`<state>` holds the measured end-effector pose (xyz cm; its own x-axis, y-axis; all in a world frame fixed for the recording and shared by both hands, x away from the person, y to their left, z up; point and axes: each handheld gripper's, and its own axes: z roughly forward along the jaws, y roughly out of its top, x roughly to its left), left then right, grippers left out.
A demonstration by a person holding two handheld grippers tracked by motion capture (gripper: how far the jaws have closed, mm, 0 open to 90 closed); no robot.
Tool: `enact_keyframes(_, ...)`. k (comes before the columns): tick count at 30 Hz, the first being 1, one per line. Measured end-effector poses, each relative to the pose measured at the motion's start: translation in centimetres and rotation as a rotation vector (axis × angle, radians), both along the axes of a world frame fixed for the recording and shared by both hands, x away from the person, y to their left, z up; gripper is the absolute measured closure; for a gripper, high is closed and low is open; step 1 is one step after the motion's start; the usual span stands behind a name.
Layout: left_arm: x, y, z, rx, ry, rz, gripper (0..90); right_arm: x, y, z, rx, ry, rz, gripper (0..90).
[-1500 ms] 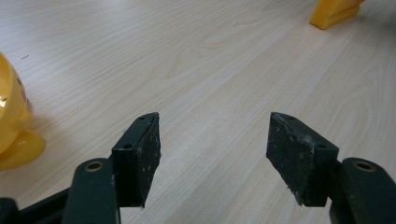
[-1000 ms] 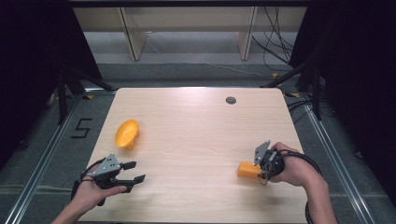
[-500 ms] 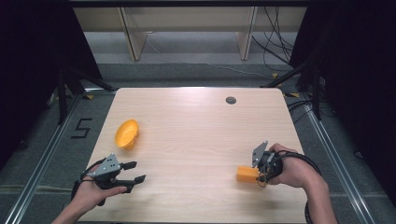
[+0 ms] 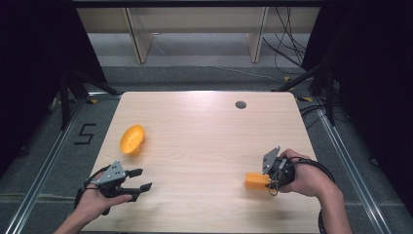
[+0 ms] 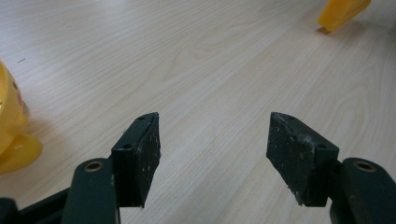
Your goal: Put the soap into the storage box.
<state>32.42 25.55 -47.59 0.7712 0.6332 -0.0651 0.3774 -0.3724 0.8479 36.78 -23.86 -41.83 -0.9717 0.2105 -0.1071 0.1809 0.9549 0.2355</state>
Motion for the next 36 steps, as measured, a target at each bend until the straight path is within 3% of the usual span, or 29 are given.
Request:
enact_keyframes(1, -0.1, -0.2, -0.1, -0.021, 0.001, 0.012, 34.0, 0.0, 0.1, 0.2, 0.014, 0.0, 0.011, 62.3)
enact_keyframes(7, -0.2, -0.4, 0.0, -0.021, -0.006, -0.01, 32.7, -0.2, 0.8, 0.4, 0.023, 0.016, 0.025, 62.3)
enact_keyframes(8, -0.4, -0.6, -0.1, -0.041, 0.002, -0.002, 32.7, -0.2, 0.8, 0.4, 0.023, 0.016, 0.025, 62.3)
enact_keyframes(9, -0.3, -0.6, 0.0, -0.023, -0.008, -0.017, 32.3, -0.4, 1.2, 0.5, 0.023, 0.011, 0.021, 62.3)
enact_keyframes(10, -0.5, -0.9, -0.1, -0.034, 0.005, -0.015, 32.1, -0.2, 1.3, 0.5, 0.028, 0.001, 0.063, 62.3)
enact_keyframes(11, -0.6, -1.0, -0.1, -0.026, 0.001, -0.026, 32.0, -0.4, 1.5, 0.7, 0.026, 0.002, 0.037, 62.3)
enact_keyframes(12, -0.7, -1.2, -0.1, -0.04, 0.012, -0.026, 31.9, -0.3, 1.7, 0.8, 0.03, -0.007, 0.072, 62.3)
enact_keyframes(13, -0.8, -1.4, -0.1, -0.04, 0.008, -0.028, 31.8, -0.5, 1.9, 0.9, 0.028, -0.002, 0.039, 62.3)
enact_keyframes(15, -1.0, -1.6, 0.0, -0.042, 0.009, -0.029, 31.8, -0.4, 2.2, 1.1, 0.029, -0.007, 0.063, 62.3)
enact_keyframes(16, -1.1, -1.9, 0.0, -0.05, 0.008, -0.041, 31.8, -0.5, 2.4, 1.2, 0.036, -0.011, 0.051, 62.3)
enact_keyframes(17, -1.3, -2.2, 0.1, -0.047, -0.001, -0.056, 31.3, -0.4, 2.9, 1.4, 0.057, -0.014, 0.087, 62.3)
enact_keyframes(19, -1.6, -2.7, 0.1, -0.044, -0.009, -0.075, 30.2, -0.6, 3.1, 1.5, 0.057, -0.011, 0.059, 62.3)
enact_keyframes(20, -1.7, -3.0, 0.1, -0.03, -0.023, -0.087, 29.9, -0.6, 3.6, 1.7, 0.066, -0.011, 0.081, 62.3)
enact_keyframes(21, -1.8, -3.4, 0.1, -0.046, -0.014, -0.094, 29.9, -0.6, 3.6, 1.7, 0.066, -0.011, 0.081, 62.3)
enact_keyframes(22, -1.9, -3.8, 0.1, -0.04, -0.029, -0.108, 29.5, -0.6, 3.8, 1.7, 0.067, -0.013, 0.083, 62.3)
enact_keyframes(23, -1.9, -4.4, 0.2, -0.045, -0.03, -0.122, 28.6, -0.5, 4.4, 1.8, 0.069, -0.007, 0.115, 62.3)
enact_keyframes(26, -2.0, -5.3, 0.4, -0.063, -0.034, -0.13, 28.2, -0.7, 4.8, 2.0, 0.059, -0.009, 0.1, 62.3)
enact_keyframes(27, -1.8, -5.6, 0.6, -0.058, -0.055, -0.162, 28.1, -0.8, 5.1, 2.2, 0.079, -0.006, 0.108, 62.3)
enact_keyframes(30, -1.6, -6.9, 1.1, -0.09, -0.039, -0.185, 28.3, -0.6, 5.7, 2.4, 0.095, -0.014, 0.137, 62.3)
enact_keyframes(31, -1.5, -7.2, 1.2, -0.094, -0.037, -0.191, 28.4, -0.9, 5.9, 2.6, 0.083, -0.008, 0.094, 62.4)
enact_keyframes(32, -1.3, -7.4, 1.4, -0.079, -0.048, -0.201, 28.5, -0.6, 6.2, 2.6, 0.1, -0.019, 0.151, 62.3)
enact_keyframes(36, -0.8, -9.0, 2.0, -0.084, -0.06, -0.231, 28.6, -0.7, 7.4, 3.0, 0.098, -0.014, 0.131, 62.3)
